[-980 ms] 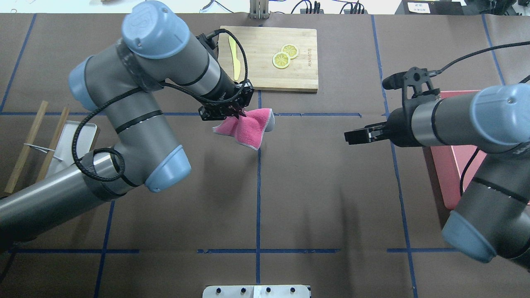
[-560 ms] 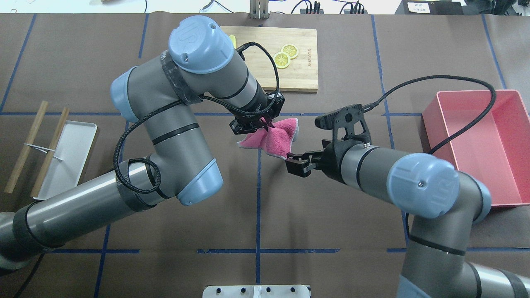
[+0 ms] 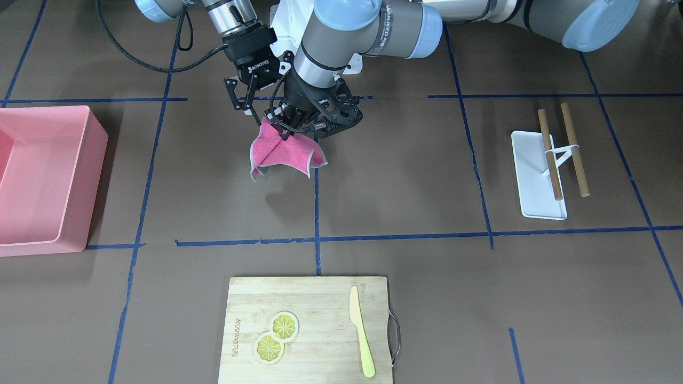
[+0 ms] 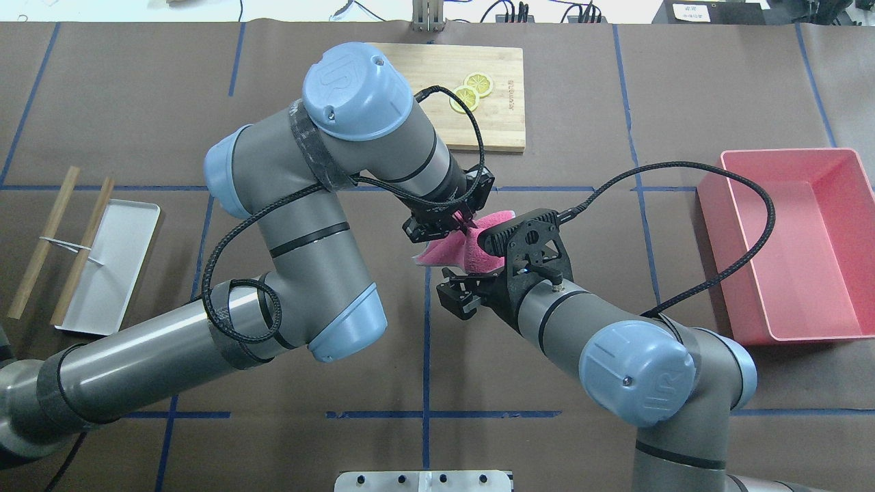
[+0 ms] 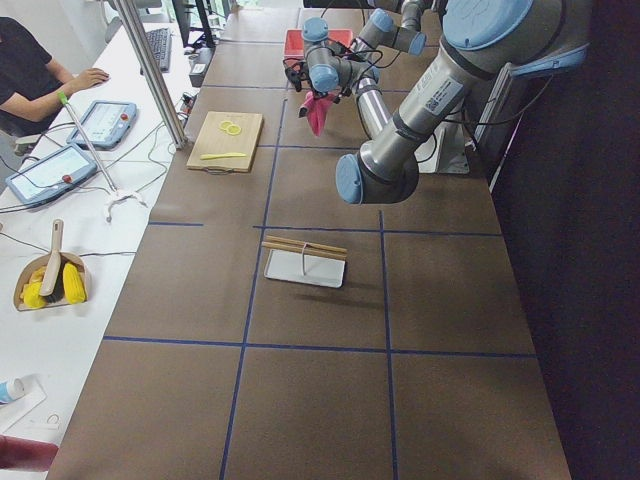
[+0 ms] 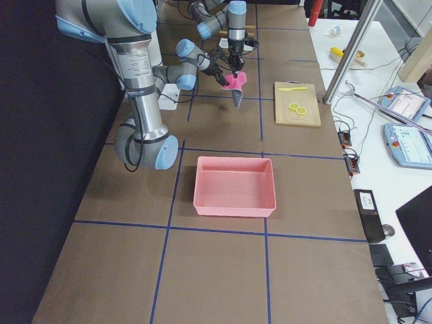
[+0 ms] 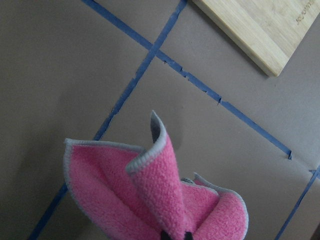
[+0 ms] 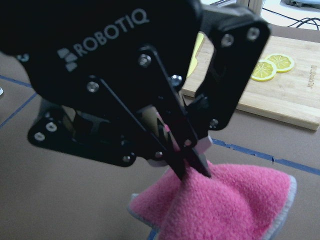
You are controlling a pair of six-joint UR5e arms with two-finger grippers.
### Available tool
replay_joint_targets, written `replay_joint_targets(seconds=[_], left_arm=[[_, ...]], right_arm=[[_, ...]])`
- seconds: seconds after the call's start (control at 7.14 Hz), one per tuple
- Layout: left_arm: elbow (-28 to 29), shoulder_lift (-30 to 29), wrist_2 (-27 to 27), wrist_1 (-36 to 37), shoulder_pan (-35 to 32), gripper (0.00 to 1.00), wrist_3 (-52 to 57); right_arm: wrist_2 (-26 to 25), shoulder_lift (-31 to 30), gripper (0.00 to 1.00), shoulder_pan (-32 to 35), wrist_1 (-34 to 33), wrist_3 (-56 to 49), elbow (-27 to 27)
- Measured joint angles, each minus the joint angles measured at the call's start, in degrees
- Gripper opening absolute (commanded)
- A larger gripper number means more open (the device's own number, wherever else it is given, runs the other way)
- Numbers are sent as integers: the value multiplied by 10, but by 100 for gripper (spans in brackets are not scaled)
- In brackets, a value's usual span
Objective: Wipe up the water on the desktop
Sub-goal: 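Grasp the hanging end of the pink cloth with the right gripper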
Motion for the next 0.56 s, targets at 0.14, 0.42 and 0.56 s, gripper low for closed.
replay_joint_targets(seconds=[0.14, 0.42, 0.56], left_arm=[[-5, 0, -1, 0, 4, 0, -4], [-15, 2, -2, 1, 12, 0, -12], [-18, 2, -2, 1, 16, 1, -14]], right_arm=[[-12, 2, 97, -1, 0, 0, -3], [-28, 2, 83, -2, 0, -1, -8], [-35, 2, 57, -3, 0, -1, -10]])
